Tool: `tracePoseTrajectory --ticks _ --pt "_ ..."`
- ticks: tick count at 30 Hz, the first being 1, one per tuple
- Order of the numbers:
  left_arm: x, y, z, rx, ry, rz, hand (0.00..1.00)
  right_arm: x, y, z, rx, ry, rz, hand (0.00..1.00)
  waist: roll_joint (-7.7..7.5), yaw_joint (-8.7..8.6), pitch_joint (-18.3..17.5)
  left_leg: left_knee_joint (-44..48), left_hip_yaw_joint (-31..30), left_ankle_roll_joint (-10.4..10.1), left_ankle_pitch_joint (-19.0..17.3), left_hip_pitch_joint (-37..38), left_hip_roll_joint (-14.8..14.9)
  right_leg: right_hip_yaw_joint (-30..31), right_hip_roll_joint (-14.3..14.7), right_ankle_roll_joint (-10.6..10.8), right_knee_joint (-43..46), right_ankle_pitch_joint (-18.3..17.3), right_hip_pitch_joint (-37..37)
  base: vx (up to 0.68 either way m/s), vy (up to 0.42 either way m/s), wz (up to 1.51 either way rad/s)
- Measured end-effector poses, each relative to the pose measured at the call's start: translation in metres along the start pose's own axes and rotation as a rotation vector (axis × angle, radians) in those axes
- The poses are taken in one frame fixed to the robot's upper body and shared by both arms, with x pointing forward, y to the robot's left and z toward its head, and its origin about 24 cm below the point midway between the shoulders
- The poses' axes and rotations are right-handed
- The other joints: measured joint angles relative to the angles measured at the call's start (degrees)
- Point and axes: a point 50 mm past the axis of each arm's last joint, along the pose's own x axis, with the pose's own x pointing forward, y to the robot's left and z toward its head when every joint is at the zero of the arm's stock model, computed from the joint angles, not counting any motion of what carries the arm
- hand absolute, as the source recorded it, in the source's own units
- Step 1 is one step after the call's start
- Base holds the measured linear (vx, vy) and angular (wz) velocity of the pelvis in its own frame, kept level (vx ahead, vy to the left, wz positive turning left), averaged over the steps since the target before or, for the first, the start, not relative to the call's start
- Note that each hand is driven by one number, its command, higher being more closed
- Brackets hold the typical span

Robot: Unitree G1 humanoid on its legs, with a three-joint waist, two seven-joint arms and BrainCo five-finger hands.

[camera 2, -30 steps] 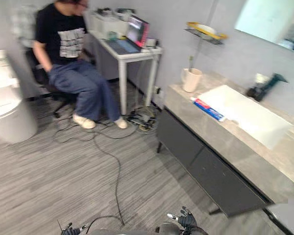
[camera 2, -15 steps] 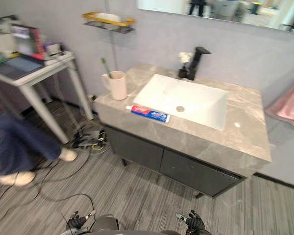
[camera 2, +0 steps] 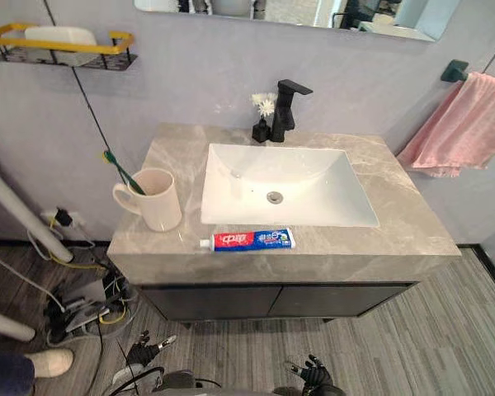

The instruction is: Organize washtable

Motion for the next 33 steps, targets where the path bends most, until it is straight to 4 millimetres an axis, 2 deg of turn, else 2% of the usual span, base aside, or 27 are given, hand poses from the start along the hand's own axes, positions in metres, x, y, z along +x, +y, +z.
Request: tracePoseTrajectory --ticks 1,2,3,4,5,6,10,13,17,22,23,33 --pt "-0.001 0.001 -0.006 0.001 0.020 0.001 0.00 0.001 -0.001 0.002 -0.014 -0.002 0.000 0.00 0.13 -0.04 0.0 -3.0 1.3 0.8 0.6 1.9 0.1 -6.9 -0.7 0.1 -2.3 -1.2 -0.7 0.06 0.133 -0.50" --pt "-0.002 0.002 -0.009 0.003 0.031 0.003 0.00 0.001 -0.001 0.001 -0.020 0.002 -0.001 0.00 0.29 -0.11 -0.1 -4.1 1.8 0.9 0.8 2.5 0.2 -9.4 -0.5 0.0 -4.8 -1.2 -0.5 0.05 0.046 -0.46" --pt "-0.003 0.003 -0.013 0.009 0.046 0.003 0.00 0.001 -0.002 0.000 -0.030 0.008 -0.005 0.00 0.49 0.00 -0.3 -5.5 2.8 0.6 1.3 3.0 0.1 -12.2 0.4 -0.7 -12.0 0.1 0.3 0.03 -0.008 -0.30" --pt "-0.003 0.003 -0.014 0.018 0.051 -0.001 0.00 0.001 -0.002 0.000 -0.031 0.009 -0.006 0.00 0.49 -0.09 -0.3 -5.7 3.1 0.6 1.3 3.1 -0.2 -12.4 0.9 -1.3 -15.5 2.0 0.6 0.09 -0.051 -0.26" --pt "-0.003 0.002 -0.018 0.035 0.072 -0.013 0.00 0.001 -0.005 0.002 -0.030 0.007 -0.012 0.00 1.43 -0.14 -0.4 -6.0 3.0 0.4 1.4 3.3 -0.7 -12.5 1.1 0.5 -19.1 2.3 1.8 0.14 -0.075 -0.13" --pt "-0.006 -0.003 -0.026 0.022 0.102 -0.023 0.00 0.001 -0.014 0.003 -0.025 0.004 -0.036 0.00 2.91 -0.26 -1.3 -7.8 2.7 -0.6 2.6 4.4 -0.4 -12.6 2.0 0.0 -22.7 4.1 3.6 0.13 -0.064 -0.08" --pt "-0.010 -0.005 -0.036 -0.001 0.135 -0.022 0.00 0.000 -0.023 -0.001 -0.022 0.027 -0.062 0.00 4.23 -0.17 -2.4 -15.5 2.3 -1.5 5.6 9.3 -0.8 -14.1 2.9 -0.4 -29.5 6.2 9.0 0.11 -0.062 0.08" --pt "-0.010 -0.005 -0.036 -0.017 0.137 -0.019 0.00 -0.001 -0.027 -0.004 -0.001 0.040 -0.076 0.00 3.92 -0.06 -2.5 -19.7 0.8 -1.8 7.3 11.4 -0.9 -15.5 3.7 -0.9 -31.7 6.7 10.7 0.04 -0.069 0.22" --pt "-0.009 0.001 -0.036 -0.031 0.136 -0.005 0.00 -0.002 -0.034 -0.007 -0.002 0.054 -0.105 0.00 2.39 -0.18 -2.5 -21.5 -0.7 -1.8 8.9 11.8 -1.5 -16.9 3.9 -1.3 -34.0 8.0 11.9 0.01 -0.017 0.20" --pt "-0.008 0.007 -0.037 -0.068 0.148 0.017 0.00 -0.008 -0.044 -0.028 -0.002 0.133 -0.130 0.00 1.85 -0.31 -2.6 -22.8 -1.6 -0.7 10.0 12.4 -3.0 -17.3 3.1 -0.6 -35.4 9.0 13.5 -0.04 0.018 0.10" --pt "-0.025 0.043 -0.071 -0.128 0.248 0.116 0.00 -0.012 -0.049 -0.037 0.030 0.154 -0.142 0.00 1.47 -1.56 -1.2 -30.9 -3.9 -0.1 15.6 15.4 -4.8 -16.2 2.5 0.0 -37.1 10.8 13.0 0.00 0.000 0.00" --pt "-0.025 0.042 -0.072 -0.129 0.247 0.108 0.00 -0.013 -0.050 -0.040 0.053 0.151 -0.150 0.00 1.52 -1.55 -1.3 -31.7 -4.3 -0.3 15.8 15.3 -4.8 -17.1 2.5 0.0 -37.3 10.8 12.8 0.00 0.000 0.01"
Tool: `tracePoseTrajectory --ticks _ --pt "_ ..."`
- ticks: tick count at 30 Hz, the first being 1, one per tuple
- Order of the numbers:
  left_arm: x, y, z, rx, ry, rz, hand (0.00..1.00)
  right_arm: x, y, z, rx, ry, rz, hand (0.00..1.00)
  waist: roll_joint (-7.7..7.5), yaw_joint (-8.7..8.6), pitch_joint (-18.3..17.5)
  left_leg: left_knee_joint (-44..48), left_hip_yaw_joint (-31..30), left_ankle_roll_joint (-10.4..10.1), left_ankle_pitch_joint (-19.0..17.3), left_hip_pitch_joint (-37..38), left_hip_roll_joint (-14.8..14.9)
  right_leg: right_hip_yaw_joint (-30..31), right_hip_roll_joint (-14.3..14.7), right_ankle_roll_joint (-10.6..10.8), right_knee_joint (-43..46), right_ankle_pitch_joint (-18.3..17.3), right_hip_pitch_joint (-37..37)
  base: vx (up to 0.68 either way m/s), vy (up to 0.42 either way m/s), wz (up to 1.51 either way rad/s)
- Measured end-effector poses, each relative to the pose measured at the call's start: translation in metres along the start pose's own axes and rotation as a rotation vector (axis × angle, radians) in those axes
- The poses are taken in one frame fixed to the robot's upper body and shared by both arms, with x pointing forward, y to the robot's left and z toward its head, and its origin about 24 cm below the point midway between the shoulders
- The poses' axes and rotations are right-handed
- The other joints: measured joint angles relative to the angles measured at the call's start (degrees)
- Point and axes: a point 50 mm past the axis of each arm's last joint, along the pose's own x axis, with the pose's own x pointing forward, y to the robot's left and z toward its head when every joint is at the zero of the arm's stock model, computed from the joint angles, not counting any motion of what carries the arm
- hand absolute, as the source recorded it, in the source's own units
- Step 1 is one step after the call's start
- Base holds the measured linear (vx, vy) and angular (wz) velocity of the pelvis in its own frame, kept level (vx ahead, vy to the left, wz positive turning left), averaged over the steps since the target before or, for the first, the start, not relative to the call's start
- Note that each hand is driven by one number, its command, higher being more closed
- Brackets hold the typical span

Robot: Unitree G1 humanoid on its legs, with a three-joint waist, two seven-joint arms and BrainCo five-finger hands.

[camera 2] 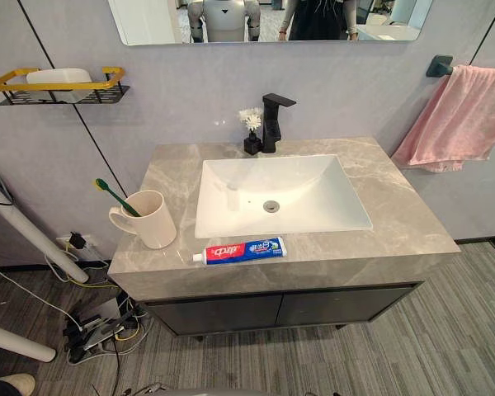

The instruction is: Organize washtable

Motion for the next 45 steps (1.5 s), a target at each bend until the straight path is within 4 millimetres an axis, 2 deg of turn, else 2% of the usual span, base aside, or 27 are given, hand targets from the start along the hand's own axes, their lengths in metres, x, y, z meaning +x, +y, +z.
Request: tracePoseTrajectory --ticks 10,19,24,27,31,33,35,37,38,39,40,41,42,45 --pt "0.002 -0.004 0.002 0.064 0.006 -0.061 0.00 -0.001 -0.001 -0.006 0.053 0.004 -0.020 0.00 0.28 -0.09 -0.3 -1.9 -0.4 -0.1 0.4 -0.9 0.0 -1.3 0.2 0.2 -2.2 0.1 -0.3 0.05 -0.010 0.04" --pt "0.002 0.001 -0.002 0.013 0.028 -0.055 0.00 -0.001 0.003 -0.007 0.028 0.013 -0.006 0.00 -0.37 -0.06 -0.2 -1.8 -0.2 -0.1 0.4 -0.3 0.0 -1.5 -0.4 0.1 -2.1 0.3 0.6 -0.01 -0.011 -0.01" --pt "0.001 0.010 -0.009 -0.132 0.062 -0.009 0.00 -0.001 0.002 -0.008 0.025 0.018 -0.006 0.00 -0.17 -0.12 -0.1 -2.1 -2.4 0.4 1.0 -1.1 -0.7 -3.4 -1.0 0.6 -1.8 0.1 0.5 -0.10 -0.030 0.18" --pt "-0.001 0.022 -0.014 -0.280 0.082 0.055 0.00 -0.001 0.001 -0.008 0.033 0.024 -0.009 0.00 0.01 0.07 -0.2 -2.9 -4.0 0.4 2.1 -1.2 -1.1 -4.9 -1.1 0.7 -1.7 0.1 0.5 -0.03 -0.025 0.30" --pt "-0.002 0.055 -0.009 -0.508 0.056 0.196 0.00 0.000 0.002 -0.008 0.053 0.041 0.004 0.00 0.37 0.27 -0.4 -3.2 -5.6 0.3 2.6 -2.0 -1.1 -6.3 -1.0 0.6 -1.8 0.0 0.6 -0.02 -0.042 0.20" --pt "-0.002 0.074 0.003 -0.623 -0.009 0.252 0.00 0.000 0.000 -0.007 0.050 0.046 0.002 0.00 0.94 0.89 -0.8 -3.2 -5.8 0.3 2.6 -2.3 -1.1 -6.9 -1.0 0.6 -2.0 0.0 0.6 0.00 -0.027 0.09" --pt "-0.001 0.088 0.031 -0.686 -0.127 0.277 0.00 0.000 -0.002 -0.007 0.047 0.046 -0.002 0.00 1.48 1.66 -1.4 -3.0 -6.6 0.3 2.6 -3.2 -1.2 -7.7 -1.0 0.5 -2.1 0.0 0.6 0.01 -0.020 0.24" --pt "-0.012 0.102 0.091 -0.698 -0.391 0.284 0.00 0.000 -0.004 -0.008 0.033 0.046 -0.006 0.00 1.84 3.29 -2.0 -3.0 -8.2 0.2 3.2 -4.0 -1.3 -9.2 -1.1 0.3 -2.1 -0.2 0.7 0.02 -0.027 0.41" --pt "-0.020 0.106 0.113 -0.691 -0.488 0.290 0.00 0.000 -0.003 -0.008 0.017 0.047 -0.003 0.00 1.89 3.72 -2.0 -2.9 -8.8 0.1 3.4 -4.3 -1.3 -9.6 -1.0 0.3 -2.0 -0.2 0.7 -0.01 -0.038 0.39" --pt "-0.051 0.115 0.163 -0.675 -0.750 0.311 0.00 -0.001 -0.004 -0.009 -0.016 0.045 -0.004 0.00 1.91 4.88 -2.4 -2.2 -9.2 0.0 3.4 -5.2 -1.2 -10.4 -1.0 0.3 -1.8 -0.2 0.6 -0.02 -0.029 0.34" --pt "-0.075 0.120 0.186 -0.665 -0.900 0.352 0.00 0.000 -0.002 -0.005 -0.040 0.030 0.004 0.00 2.06 5.07 -2.5 -1.7 -9.5 0.0 3.4 -5.5 -1.2 -10.7 -1.1 0.3 -1.6 -0.2 0.7 -0.02 -0.027 0.27" --pt "-0.091 0.122 0.198 -0.654 -0.992 0.382 0.00 0.000 -0.002 -0.002 -0.052 0.017 0.007 0.00 2.09 5.22 -2.8 -1.5 -9.6 0.0 3.4 -5.5 -1.2 -10.8 -1.1 0.3 -1.3 -0.2 0.7 -0.03 -0.008 0.14" --pt "-0.126 0.119 0.219 -0.649 -1.178 0.446 0.00 0.000 -0.003 0.005 -0.076 -0.011 0.003 0.00 2.86 6.02 -2.9 -0.9 -9.8 -0.1 3.4 -5.6 -1.2 -10.9 -1.9 0.3 -0.8 -0.3 1.3 -0.05 0.007 0.11" --pt "-0.173 0.105 0.233 -0.658 -1.392 0.509 0.00 0.000 -0.008 0.014 -0.086 -0.047 -0.008 0.00 4.21 6.09 -3.9 -0.7 -10.8 0.0 3.3 -4.6 -2.0 -12.6 -2.8 0.3 -0.8 -0.3 3.3 -0.06 0.019 0.26"
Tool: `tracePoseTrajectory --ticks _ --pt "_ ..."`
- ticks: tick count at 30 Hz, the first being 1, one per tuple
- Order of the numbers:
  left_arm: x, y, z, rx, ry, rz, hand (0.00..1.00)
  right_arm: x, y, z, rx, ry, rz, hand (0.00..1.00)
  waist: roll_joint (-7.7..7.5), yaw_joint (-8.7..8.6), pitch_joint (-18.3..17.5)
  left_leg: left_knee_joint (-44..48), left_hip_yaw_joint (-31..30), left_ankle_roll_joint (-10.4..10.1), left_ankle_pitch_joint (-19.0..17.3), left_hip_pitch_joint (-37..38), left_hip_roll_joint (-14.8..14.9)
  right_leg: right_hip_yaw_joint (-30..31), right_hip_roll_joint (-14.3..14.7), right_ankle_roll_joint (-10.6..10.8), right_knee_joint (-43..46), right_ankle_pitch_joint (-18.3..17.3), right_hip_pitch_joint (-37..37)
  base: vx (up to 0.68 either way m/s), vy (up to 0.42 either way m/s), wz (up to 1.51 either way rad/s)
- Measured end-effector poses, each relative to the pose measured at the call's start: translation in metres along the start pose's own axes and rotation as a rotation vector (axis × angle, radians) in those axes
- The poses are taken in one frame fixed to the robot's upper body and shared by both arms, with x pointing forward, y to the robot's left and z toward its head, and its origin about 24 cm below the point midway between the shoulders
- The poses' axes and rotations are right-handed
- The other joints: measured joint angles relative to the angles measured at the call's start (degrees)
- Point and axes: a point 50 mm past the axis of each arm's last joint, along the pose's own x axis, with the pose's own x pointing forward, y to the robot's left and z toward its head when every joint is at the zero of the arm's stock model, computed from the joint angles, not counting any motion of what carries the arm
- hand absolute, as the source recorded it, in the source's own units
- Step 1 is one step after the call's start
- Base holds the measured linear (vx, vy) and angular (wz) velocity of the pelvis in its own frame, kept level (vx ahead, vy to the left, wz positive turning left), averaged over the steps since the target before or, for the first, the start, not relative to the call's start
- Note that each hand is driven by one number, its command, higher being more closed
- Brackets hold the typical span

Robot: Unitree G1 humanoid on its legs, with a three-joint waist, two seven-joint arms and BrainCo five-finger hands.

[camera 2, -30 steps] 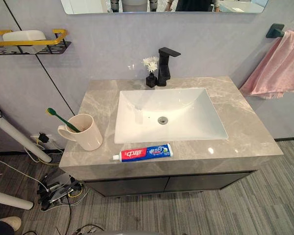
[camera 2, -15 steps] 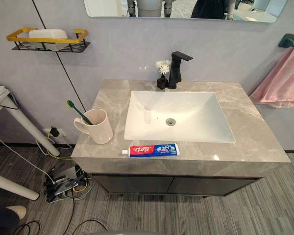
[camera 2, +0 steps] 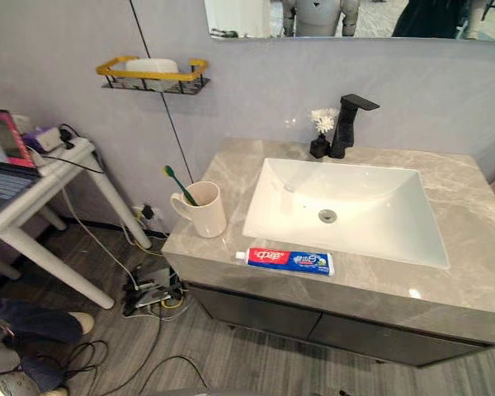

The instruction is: Organize washtable

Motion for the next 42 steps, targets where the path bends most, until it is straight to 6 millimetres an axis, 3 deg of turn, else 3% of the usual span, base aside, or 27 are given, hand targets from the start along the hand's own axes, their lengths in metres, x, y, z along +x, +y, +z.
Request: tracePoseTrajectory --ticks 3,5,8,12,16,18,23,27,31,33,34,38,42 --pt "-0.007 -0.025 0.035 -0.025 -0.156 -0.082 0.00 0.001 0.005 0.006 -0.001 -0.024 0.012 0.00 0.19 0.09 -0.7 0.8 -0.7 0.3 -0.6 -0.5 -0.3 -1.1 -0.2 0.1 0.1 0.0 0.7 -0.10 0.001 0.19" --pt "-0.017 -0.043 0.070 -0.069 -0.318 -0.171 0.00 0.002 0.025 0.015 -0.006 -0.055 0.064 0.00 -0.18 -0.02 -0.9 0.9 0.0 0.6 -0.8 -0.8 0.1 -1.4 -0.1 0.1 0.4 0.0 0.5 -0.13 -0.020 0.06" --pt "-0.031 -0.054 0.097 -0.111 -0.456 -0.235 0.00 0.002 0.035 0.019 0.003 -0.077 0.089 0.00 -0.21 -0.16 -1.7 1.3 2.3 0.5 -0.7 -1.3 0.7 -1.5 -0.2 0.2 0.6 0.0 0.2 -0.07 -0.003 0.04" --pt "-0.049 -0.068 0.117 -0.198 -0.538 -0.343 0.00 0.001 0.036 0.017 0.007 -0.075 0.093 0.00 -0.56 -0.13 -2.0 1.5 2.1 0.0 -0.1 -1.6 0.7 -1.7 -0.1 0.3 0.6 0.1 0.1 -0.01 0.001 0.03" --pt "-0.080 -0.101 0.128 -0.368 -0.539 -0.660 0.00 0.001 0.039 0.015 0.014 -0.069 0.100 0.00 -1.19 -0.36 -2.4 1.7 1.7 0.2 0.4 -1.7 0.6 -2.5 -0.1 0.3 0.5 0.1 0.4 0.03 -0.003 0.09" --pt "-0.098 -0.116 0.129 -0.437 -0.509 -0.847 0.00 0.001 0.041 0.016 0.015 -0.071 0.105 0.00 -1.28 -1.68 -2.4 1.7 1.1 0.3 0.9 -1.6 0.4 -2.9 -0.2 0.3 0.5 0.1 0.7 0.02 0.005 0.11" --pt "-0.135 -0.140 0.133 -0.577 -0.461 -1.123 0.00 0.001 0.042 0.011 0.000 -0.049 0.112 0.00 -1.70 -1.99 -2.6 1.7 1.2 0.3 0.8 -1.1 0.3 -2.7 0.0 0.3 0.2 0.1 1.3 -0.01 0.001 0.01" --pt "-0.180 -0.166 0.125 -0.720 -0.315 -1.480 0.00 0.002 0.041 0.009 -0.029 -0.025 0.116 0.00 -1.74 -2.77 -2.5 0.5 2.2 0.0 1.1 -0.3 0.9 -1.0 0.3 0.3 0.0 0.3 0.9 -0.04 -0.002 -0.19" --pt "-0.221 -0.184 0.098 -0.742 -0.058 -1.749 0.00 0.004 0.040 0.013 -0.032 -0.022 0.113 0.00 -1.18 -5.00 -2.5 -0.3 3.0 -0.2 1.3 0.0 1.2 0.5 1.0 0.2 -0.3 0.6 0.0 -0.02 -0.013 -0.20" --pt "-0.245 -0.193 0.088 -0.759 0.056 -1.900 0.00 0.005 0.036 0.012 -0.037 -0.009 0.105 0.00 -1.22 -4.75 -2.5 -0.4 4.0 -0.2 1.3 -0.1 1.6 1.6 1.2 0.1 -0.2 0.6 -0.7 -0.01 -0.001 -0.16" --pt "-0.247 -0.194 0.087 -0.755 0.067 -1.916 0.00 0.005 0.035 0.012 -0.037 -0.008 0.105 0.00 -1.22 -4.76 -2.5 -0.4 4.1 -0.2 1.3 -0.2 1.6 1.7 1.3 0.1 -0.3 0.6 -0.8 0.01 0.001 -0.22" --pt "-0.266 -0.208 0.050 -0.561 0.162 -2.048 0.00 0.007 0.038 0.019 -0.039 -0.015 0.113 0.00 -1.44 -6.54 -2.3 -1.4 5.5 -0.3 1.5 1.4 1.9 3.3 2.2 -0.6 -1.4 1.2 -1.1 0.03 -0.003 -0.21" --pt "-0.268 -0.209 0.019 -0.267 0.038 -2.094 0.00 0.008 0.038 0.026 -0.049 -0.031 0.118 0.00 -1.62 -8.21 -1.4 -2.5 6.7 -0.5 1.5 1.7 2.5 4.5 2.9 -0.9 -2.1 1.4 -1.6 0.00 -0.020 -0.17"
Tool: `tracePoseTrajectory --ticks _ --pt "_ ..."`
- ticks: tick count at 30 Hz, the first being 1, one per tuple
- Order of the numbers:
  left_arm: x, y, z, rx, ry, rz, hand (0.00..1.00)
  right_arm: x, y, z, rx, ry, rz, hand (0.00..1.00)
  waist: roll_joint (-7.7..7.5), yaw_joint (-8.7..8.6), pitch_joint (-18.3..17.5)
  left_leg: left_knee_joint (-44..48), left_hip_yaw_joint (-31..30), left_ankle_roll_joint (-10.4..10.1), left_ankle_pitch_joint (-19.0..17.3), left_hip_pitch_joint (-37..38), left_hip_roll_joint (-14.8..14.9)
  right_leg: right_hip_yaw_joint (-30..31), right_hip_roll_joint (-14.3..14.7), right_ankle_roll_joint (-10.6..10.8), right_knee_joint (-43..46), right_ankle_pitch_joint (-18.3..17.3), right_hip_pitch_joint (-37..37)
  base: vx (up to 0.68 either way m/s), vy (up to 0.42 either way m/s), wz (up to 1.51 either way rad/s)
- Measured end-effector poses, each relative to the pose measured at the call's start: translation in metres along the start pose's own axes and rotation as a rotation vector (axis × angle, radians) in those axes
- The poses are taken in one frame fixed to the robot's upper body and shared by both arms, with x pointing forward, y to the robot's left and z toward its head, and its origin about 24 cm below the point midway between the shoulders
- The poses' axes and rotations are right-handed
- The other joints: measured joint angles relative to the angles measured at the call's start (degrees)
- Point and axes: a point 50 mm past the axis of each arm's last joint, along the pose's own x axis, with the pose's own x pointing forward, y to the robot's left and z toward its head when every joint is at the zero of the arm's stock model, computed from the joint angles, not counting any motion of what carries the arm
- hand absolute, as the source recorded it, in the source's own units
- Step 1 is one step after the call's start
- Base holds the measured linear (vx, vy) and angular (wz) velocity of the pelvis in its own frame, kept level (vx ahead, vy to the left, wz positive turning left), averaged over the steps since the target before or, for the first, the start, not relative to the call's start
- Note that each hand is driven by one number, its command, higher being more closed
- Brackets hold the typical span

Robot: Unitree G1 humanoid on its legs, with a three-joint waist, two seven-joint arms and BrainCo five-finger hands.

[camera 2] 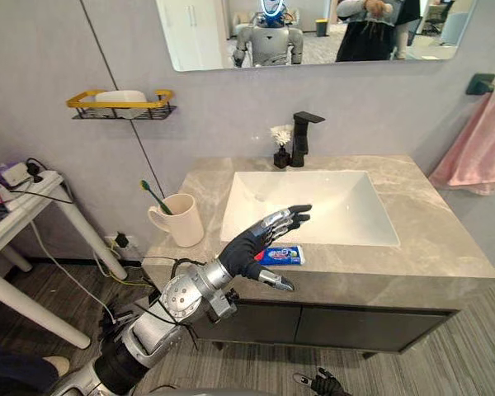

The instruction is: Organize washtable

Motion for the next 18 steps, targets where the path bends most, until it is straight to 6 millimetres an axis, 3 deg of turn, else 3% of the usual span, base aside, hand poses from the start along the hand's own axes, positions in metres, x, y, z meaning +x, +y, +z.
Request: tracePoseTrajectory --ticks 3,8,14,18 --pt "-0.002 0.006 -0.012 0.202 0.073 0.006 0.00 0.001 0.002 0.008 -0.019 -0.021 0.023 0.00 -0.72 -0.42 2.2 0.0 1.3 -0.2 -0.2 0.1 0.4 1.1 0.4 -0.1 -0.2 0.1 -0.6 0.00 -0.016 -0.21" --pt "-0.008 0.011 -0.021 0.389 0.129 0.000 0.00 0.002 -0.001 0.011 -0.027 -0.029 0.018 0.00 -1.35 -1.16 3.5 0.0 2.3 -0.6 -0.8 -0.1 0.4 2.0 0.5 -0.1 -1.3 0.4 -0.9 0.02 0.000 -0.12" --pt "-0.012 0.028 -0.017 0.465 0.126 0.077 0.00 0.001 -0.003 0.008 -0.047 -0.018 0.013 0.00 -1.81 -1.15 4.0 0.0 2.9 -0.5 -0.8 -0.4 0.1 2.1 0.2 -0.3 -2.0 0.6 -0.8 0.04 0.001 -0.05" --pt "-0.016 0.024 -0.012 0.461 0.109 0.073 0.00 0.001 -0.004 0.008 -0.062 -0.019 0.025 0.00 -1.52 -1.17 4.0 0.0 3.0 0.0 -1.2 -0.3 0.0 2.1 0.1 -0.3 -2.0 0.6 -0.7 0.00 0.000 0.00"
